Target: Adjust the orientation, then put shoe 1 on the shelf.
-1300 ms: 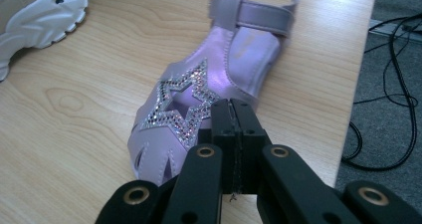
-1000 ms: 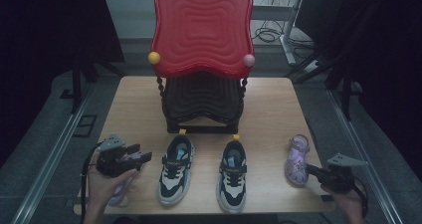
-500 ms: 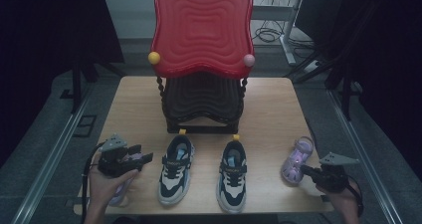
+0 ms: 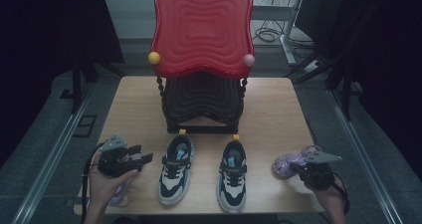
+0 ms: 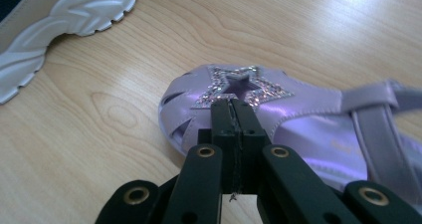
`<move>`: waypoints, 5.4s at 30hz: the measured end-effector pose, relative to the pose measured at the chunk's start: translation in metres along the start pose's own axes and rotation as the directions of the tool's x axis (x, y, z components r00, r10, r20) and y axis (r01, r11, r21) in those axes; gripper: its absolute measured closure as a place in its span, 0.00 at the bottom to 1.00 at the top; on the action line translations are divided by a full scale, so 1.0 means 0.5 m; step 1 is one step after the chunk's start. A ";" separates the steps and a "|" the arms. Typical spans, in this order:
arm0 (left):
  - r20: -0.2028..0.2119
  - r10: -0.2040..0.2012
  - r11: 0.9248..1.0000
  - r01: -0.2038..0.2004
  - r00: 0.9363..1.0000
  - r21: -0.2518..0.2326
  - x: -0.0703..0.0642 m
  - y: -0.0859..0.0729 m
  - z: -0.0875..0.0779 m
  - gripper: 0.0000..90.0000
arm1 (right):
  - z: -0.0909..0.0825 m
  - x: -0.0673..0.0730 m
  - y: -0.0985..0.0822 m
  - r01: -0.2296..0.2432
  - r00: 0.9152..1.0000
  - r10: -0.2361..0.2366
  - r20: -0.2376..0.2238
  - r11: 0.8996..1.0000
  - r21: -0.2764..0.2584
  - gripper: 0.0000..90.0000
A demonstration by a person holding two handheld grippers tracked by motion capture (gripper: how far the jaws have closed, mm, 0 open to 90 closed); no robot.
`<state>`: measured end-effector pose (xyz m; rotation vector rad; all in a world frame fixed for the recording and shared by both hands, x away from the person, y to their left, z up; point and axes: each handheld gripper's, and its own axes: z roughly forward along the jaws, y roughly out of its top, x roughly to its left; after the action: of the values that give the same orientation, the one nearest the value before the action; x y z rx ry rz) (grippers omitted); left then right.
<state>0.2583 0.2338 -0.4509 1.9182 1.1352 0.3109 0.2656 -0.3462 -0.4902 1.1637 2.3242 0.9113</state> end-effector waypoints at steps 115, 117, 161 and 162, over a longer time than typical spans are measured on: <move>-0.096 -0.069 0.981 0.085 0.993 0.173 0.017 -0.165 -0.063 0.69 | -0.041 -0.031 0.007 -0.186 0.982 0.184 -0.030 0.960 -0.208 0.69; -0.096 -0.063 0.980 0.080 0.993 0.180 0.017 -0.166 -0.060 0.74 | -0.040 -0.030 0.007 -0.186 0.983 0.184 -0.030 0.961 -0.206 0.69; -0.074 -0.097 0.980 0.109 0.992 0.166 0.032 -0.174 -0.060 0.93 | -0.045 -0.046 -0.058 -0.131 0.991 0.131 -0.040 0.991 0.001 0.73; -0.074 -0.098 0.980 0.109 0.992 0.166 0.032 -0.174 -0.060 0.93 | -0.043 -0.045 -0.058 -0.129 0.991 0.130 -0.040 0.992 0.009 0.74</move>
<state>0.1983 0.2818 -0.5039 2.0004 1.3370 0.2268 0.2497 -0.3854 -0.4938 1.3237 2.3068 0.9813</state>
